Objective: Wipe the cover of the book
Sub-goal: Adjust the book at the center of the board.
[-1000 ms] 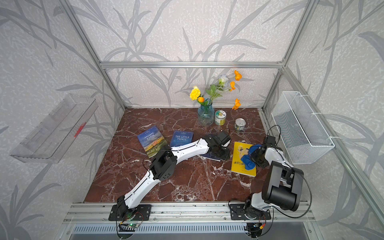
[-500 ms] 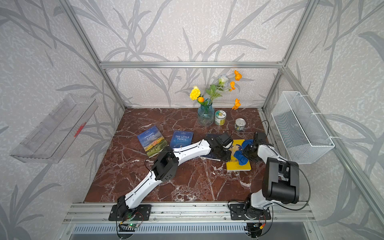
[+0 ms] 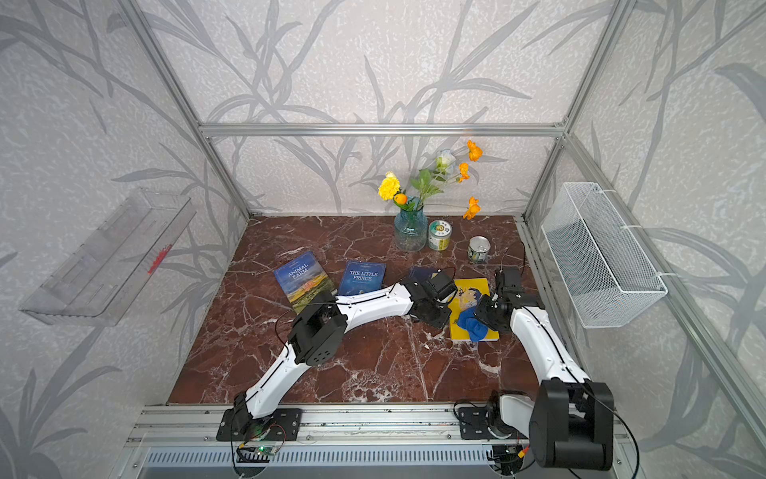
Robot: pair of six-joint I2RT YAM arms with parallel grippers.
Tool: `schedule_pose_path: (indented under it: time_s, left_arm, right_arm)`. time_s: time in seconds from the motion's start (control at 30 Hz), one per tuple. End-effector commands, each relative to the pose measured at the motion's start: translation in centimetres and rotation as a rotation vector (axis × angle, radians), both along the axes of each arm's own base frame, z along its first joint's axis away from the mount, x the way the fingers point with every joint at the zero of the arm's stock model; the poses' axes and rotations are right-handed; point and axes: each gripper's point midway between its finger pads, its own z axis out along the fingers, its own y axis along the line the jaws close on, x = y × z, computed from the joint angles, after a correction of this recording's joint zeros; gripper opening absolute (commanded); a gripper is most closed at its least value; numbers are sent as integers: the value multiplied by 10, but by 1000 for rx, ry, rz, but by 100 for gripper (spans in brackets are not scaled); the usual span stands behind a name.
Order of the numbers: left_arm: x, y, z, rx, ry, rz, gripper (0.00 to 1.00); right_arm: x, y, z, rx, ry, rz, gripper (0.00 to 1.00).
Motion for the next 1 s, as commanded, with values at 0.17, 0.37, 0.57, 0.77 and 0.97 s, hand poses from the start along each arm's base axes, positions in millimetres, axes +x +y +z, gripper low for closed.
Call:
schedule_pose_path:
  time_s: [0.17, 0.37, 0.57, 0.77, 0.97]
  left_arm:
    - [-7, 21, 0, 17, 65, 56, 32]
    - [2, 6, 34, -160, 98, 136, 41]
    - [1, -5, 33, -190, 147, 136, 42]
    - [5, 4, 14, -109, 151, 124, 42]
    - [6, 22, -2, 3, 111, 96, 39]
  right_arm:
    - [1, -18, -13, -87, 72, -42, 18]
    - [18, -49, -28, 52, 83, -141, 19]
    - [15, -21, -68, 212, 162, -106, 19]
    - [-3, 13, -85, 231, 181, -46, 19]
    - [-13, 26, -71, 201, 151, -8, 19]
